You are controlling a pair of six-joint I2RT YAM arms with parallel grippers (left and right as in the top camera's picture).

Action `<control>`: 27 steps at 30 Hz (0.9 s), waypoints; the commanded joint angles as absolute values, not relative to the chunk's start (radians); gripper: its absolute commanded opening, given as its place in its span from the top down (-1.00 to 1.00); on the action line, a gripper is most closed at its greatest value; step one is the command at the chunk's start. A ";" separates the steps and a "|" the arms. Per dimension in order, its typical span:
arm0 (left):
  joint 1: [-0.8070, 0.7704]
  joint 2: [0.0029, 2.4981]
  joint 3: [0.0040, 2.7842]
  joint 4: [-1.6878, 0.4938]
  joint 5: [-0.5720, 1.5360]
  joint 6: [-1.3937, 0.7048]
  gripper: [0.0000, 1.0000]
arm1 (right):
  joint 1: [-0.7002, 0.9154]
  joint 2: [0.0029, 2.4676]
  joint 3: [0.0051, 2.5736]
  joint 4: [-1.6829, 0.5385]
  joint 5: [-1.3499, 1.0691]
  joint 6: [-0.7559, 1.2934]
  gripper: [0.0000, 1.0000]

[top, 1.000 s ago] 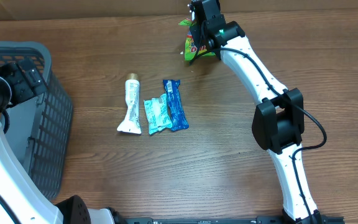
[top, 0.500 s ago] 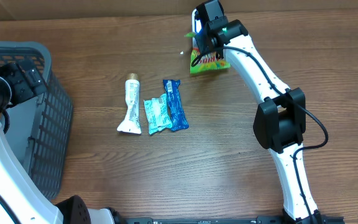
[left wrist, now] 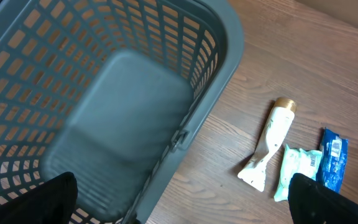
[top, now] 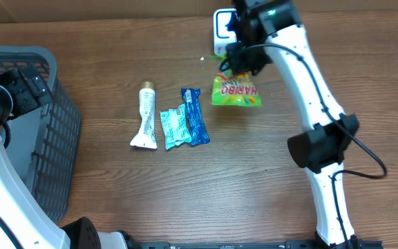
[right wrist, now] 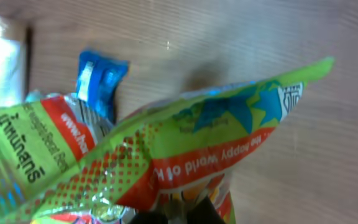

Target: Scan the item barcode

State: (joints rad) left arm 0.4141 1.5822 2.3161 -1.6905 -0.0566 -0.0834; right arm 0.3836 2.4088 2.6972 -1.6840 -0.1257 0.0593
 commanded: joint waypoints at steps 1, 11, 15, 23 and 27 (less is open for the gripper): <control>0.419 1.584 2.330 -1.689 -0.052 -0.097 -1.00 | 0.324 2.278 2.736 -1.694 -0.189 0.125 0.93; 0.419 1.584 2.330 -1.689 -0.052 -0.097 -0.99 | 0.182 1.881 2.440 -1.694 -0.077 0.143 0.93; 0.419 1.584 2.330 -1.689 -0.052 -0.097 -1.00 | 0.115 1.728 2.230 -1.682 -0.040 0.144 0.92; 0.419 1.584 2.330 -1.689 -0.052 -0.097 -1.00 | -0.077 1.671 1.752 -1.398 -0.011 0.266 0.93; 0.419 1.584 2.330 -1.689 -0.052 -0.097 -0.99 | -0.153 1.686 1.530 -1.134 0.000 0.390 0.92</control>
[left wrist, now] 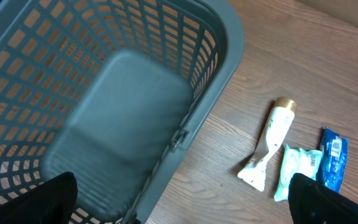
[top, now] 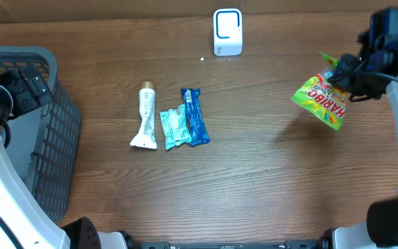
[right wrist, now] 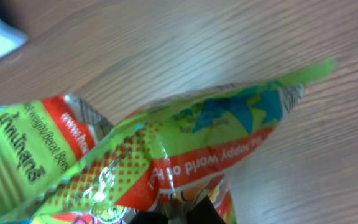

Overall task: Scan the item barcode
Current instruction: 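Carry the bag to the far right and release it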

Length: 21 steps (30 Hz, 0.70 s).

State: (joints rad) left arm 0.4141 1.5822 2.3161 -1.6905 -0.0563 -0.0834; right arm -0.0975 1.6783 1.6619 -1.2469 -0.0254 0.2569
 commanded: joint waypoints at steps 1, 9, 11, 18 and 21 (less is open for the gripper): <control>0.418 1.584 2.330 -1.689 -0.052 -0.097 -1.00 | -0.168 1.691 1.484 -1.071 0.018 0.421 0.92; 0.418 1.584 2.330 -1.689 -0.052 -0.098 -0.99 | -0.258 1.730 1.261 -0.786 0.074 0.499 0.26; 0.418 1.584 2.330 -1.689 -0.052 -0.097 -1.00 | -0.258 1.729 1.266 -0.795 0.069 0.454 -0.44; 0.419 1.584 2.330 -1.689 -0.052 -0.097 -0.99 | -0.253 1.729 1.338 -0.876 -0.133 0.334 -0.70; 0.419 1.584 2.330 -1.689 -0.052 -0.097 -0.99 | -0.227 1.728 1.397 -0.899 -0.326 0.257 -0.59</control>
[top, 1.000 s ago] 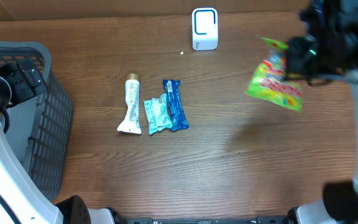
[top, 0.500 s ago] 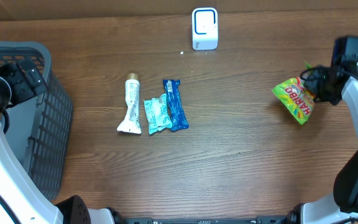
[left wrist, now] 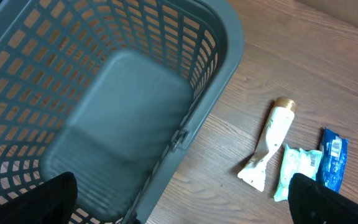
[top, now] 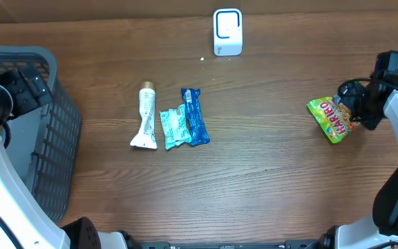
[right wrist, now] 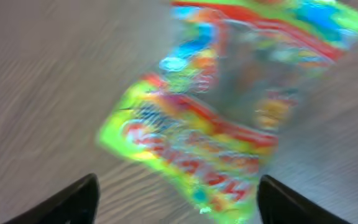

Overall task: Scan the item barcode
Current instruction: 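Carry the bag to the far right and release it, then move the right gripper left and grasp the blue bar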

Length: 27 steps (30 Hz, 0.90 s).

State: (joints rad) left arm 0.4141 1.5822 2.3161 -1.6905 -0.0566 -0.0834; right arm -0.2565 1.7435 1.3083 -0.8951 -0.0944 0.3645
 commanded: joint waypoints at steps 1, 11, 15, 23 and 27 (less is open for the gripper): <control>0.419 1.584 2.330 -1.689 -0.052 -0.097 -0.99 | -0.210 1.728 1.413 -0.899 -0.375 0.244 -0.57; 0.418 1.584 2.330 -1.689 -0.052 -0.098 -0.99 | 0.039 1.740 1.424 -0.795 -0.492 0.224 -0.52; 0.419 1.584 2.330 -1.689 -0.052 -0.097 -0.99 | 0.176 1.765 1.424 -0.727 -0.495 0.239 -0.52; 0.418 1.584 2.330 -1.689 -0.052 -0.097 -1.00 | 0.402 1.825 1.424 -0.558 -0.436 0.347 -0.52; 0.419 1.584 2.330 -1.689 -0.052 -0.097 -0.99 | 0.476 1.858 1.424 -0.518 -0.416 0.379 -0.52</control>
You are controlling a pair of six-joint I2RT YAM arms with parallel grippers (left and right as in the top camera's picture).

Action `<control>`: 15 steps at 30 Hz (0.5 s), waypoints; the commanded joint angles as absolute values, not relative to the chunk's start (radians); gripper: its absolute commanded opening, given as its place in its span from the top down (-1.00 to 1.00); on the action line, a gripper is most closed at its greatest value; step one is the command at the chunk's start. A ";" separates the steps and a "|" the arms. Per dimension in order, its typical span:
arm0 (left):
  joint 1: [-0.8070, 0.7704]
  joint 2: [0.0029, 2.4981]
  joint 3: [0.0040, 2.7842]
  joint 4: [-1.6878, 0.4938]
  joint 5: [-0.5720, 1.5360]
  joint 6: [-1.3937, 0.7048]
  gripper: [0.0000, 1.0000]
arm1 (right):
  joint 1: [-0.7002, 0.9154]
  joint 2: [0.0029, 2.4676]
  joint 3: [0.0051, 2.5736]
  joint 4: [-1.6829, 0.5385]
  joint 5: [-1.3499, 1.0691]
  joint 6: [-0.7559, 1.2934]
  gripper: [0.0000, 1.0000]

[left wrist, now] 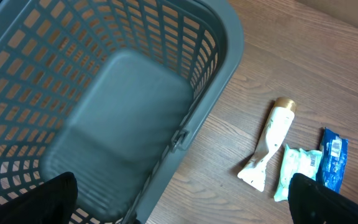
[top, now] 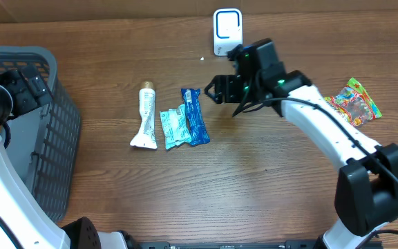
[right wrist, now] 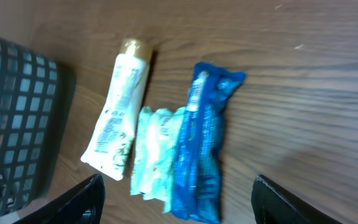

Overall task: Scan the item barcode
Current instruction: 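Move the right gripper left and grasp the blue bar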

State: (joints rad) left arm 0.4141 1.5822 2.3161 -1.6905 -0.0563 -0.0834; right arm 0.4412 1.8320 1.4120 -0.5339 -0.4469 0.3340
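Observation:
The white scanner (top: 227,31) stands at the table's far edge. A green Haribo bag (top: 353,101) lies flat at the far right, apart from both grippers. Left of centre lie a white tube (top: 145,116), a teal packet (top: 174,126) and a blue packet (top: 194,116) side by side. My right gripper (top: 220,90) hangs open just right of the blue packet's far end. In the right wrist view the blue packet (right wrist: 204,149) shows between its spread fingers (right wrist: 79,199), nothing held. My left gripper (left wrist: 185,205) is open over the basket's edge.
A grey plastic basket (top: 43,138) stands at the left edge, below the left arm; in the left wrist view the basket (left wrist: 123,112) fills most of the frame. The right arm reaches across the table's middle from the front right.
My right gripper was open over the Haribo bag at the right; now it hangs beside the blue packet, left of centre. The bag lies on the table slightly further right. Left arm unchanged.
My right gripper first held the Haribo bag in front of the scanner. Then it held the bag over the table's right side. Then it was open with the bag below it. Now the bag lies alone at the right and the gripper is by the packets.

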 commanded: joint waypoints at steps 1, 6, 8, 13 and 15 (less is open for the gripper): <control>0.419 1.584 2.330 -1.689 -0.052 -0.097 -0.99 | 0.486 1.863 1.424 -0.516 -0.414 0.381 -0.52; 0.419 1.584 2.330 -1.689 -0.052 -0.097 -0.99 | 0.524 1.909 1.424 -0.488 -0.401 0.397 -0.52; 0.419 1.584 2.330 -1.689 -0.052 -0.097 -0.99 | 0.533 1.937 1.424 -0.476 -0.401 0.398 -0.52; 0.419 1.584 2.330 -1.689 -0.052 -0.097 -0.99 | 0.538 2.016 1.424 -0.459 -0.401 0.398 -0.49; 0.419 1.584 2.330 -1.689 -0.052 -0.097 -1.00 | 0.538 2.047 1.424 -0.443 -0.401 0.398 -0.43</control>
